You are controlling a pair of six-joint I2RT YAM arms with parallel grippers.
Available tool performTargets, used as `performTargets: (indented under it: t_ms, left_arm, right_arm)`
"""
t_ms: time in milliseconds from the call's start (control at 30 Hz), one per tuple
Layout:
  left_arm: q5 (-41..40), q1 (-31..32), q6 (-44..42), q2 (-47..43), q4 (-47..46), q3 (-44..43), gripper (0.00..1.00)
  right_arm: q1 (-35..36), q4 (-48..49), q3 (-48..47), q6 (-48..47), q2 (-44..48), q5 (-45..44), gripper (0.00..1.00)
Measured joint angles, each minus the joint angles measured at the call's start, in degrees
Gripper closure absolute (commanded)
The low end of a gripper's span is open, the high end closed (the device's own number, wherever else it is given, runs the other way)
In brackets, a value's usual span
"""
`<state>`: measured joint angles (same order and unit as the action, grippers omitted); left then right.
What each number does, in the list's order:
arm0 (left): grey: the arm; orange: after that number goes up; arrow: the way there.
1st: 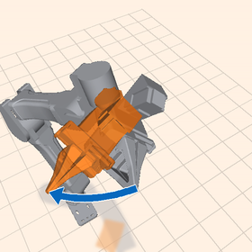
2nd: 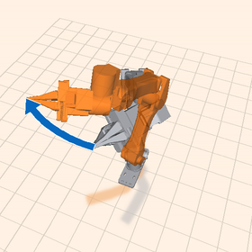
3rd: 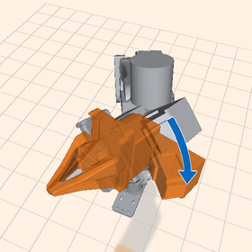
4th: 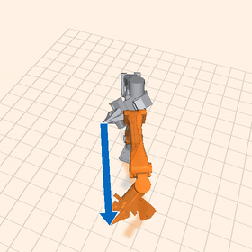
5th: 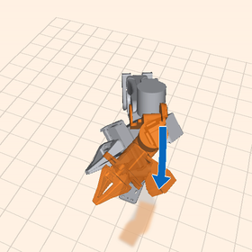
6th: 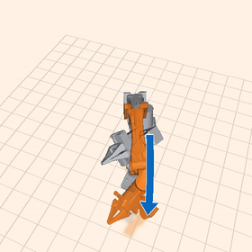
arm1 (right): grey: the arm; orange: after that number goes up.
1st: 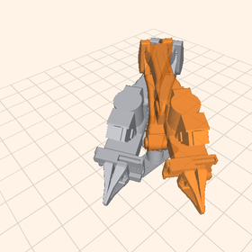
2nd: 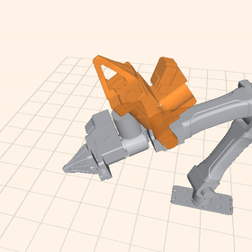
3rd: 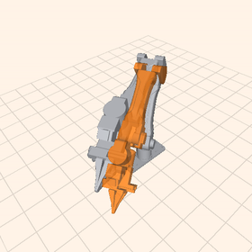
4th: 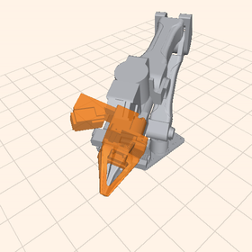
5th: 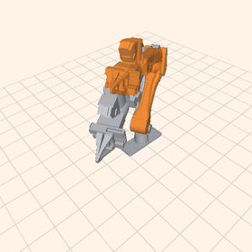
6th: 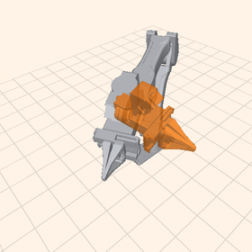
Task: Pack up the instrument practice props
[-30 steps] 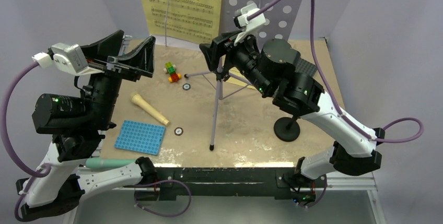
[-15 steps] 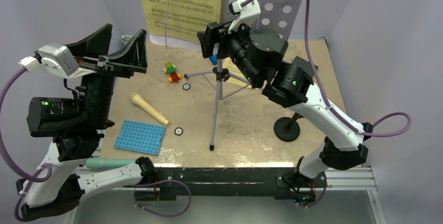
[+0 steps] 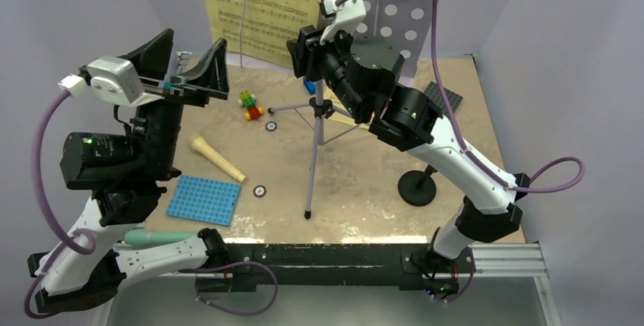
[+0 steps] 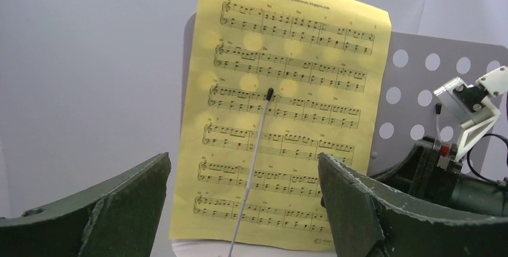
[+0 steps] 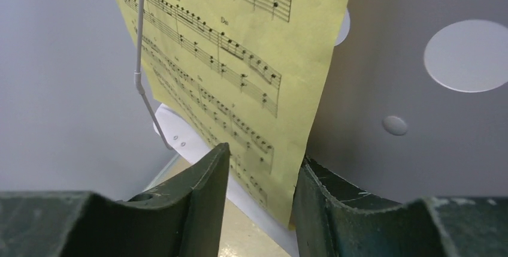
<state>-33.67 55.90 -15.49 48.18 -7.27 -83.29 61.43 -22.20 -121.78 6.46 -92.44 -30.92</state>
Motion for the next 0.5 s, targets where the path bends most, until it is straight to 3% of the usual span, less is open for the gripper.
performTargets:
  t_ms: [233,367,500]
  left_arm:
    - [0.92,-1.16,-1.09,4.87,2.64,-0.98,0.08]
    - [2.71,-5.05,1.07,8.07,7.10,-3.41,0.04]
    - [6.27,-11.41,6.10,8.96,11.80,-3.61,0.02]
  right_arm:
    - [-0.11,0.63,0.39,-0.66,0.52,-0.04,0.84]
    - [-0.11,0.94,0.42,-1.18,0.72,0.00,0.97]
    - [-0.11,1.55,1.01,-1.42,0.94,0.31,1.00]
